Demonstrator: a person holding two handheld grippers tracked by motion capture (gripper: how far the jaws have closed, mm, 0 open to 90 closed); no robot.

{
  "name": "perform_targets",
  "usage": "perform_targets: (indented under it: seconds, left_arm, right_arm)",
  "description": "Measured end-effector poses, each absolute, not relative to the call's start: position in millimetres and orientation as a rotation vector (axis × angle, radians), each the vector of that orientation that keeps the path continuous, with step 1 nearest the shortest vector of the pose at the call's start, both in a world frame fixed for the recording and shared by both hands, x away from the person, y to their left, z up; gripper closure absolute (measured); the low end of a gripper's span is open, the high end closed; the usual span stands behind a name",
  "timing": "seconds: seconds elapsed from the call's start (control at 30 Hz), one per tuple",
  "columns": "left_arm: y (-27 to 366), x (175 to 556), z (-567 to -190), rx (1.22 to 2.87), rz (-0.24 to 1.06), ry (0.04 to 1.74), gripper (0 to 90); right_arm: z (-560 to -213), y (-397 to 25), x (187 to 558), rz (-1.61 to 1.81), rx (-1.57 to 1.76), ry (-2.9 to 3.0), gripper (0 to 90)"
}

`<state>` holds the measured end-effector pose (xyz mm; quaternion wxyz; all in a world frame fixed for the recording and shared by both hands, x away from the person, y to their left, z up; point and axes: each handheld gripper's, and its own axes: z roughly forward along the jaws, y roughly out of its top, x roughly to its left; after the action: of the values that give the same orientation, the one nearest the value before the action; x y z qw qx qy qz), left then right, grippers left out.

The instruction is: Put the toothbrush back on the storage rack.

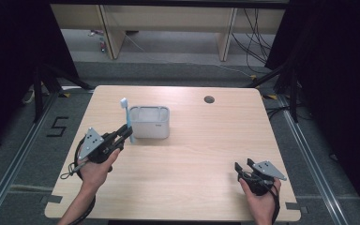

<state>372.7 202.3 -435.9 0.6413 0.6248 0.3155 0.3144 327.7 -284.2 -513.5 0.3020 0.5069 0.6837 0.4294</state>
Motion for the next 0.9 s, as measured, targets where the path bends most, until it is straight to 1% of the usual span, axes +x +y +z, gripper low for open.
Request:
perform_targets:
  seconds: [0.9]
  left_arm:
    - [205.0, 390.2, -428.8, 1.410, 0.762, 0.738, 78.8]
  right_arm:
    - [-513.9, -282.7, 327.2, 1.147, 1.360, 1.806, 45.4]
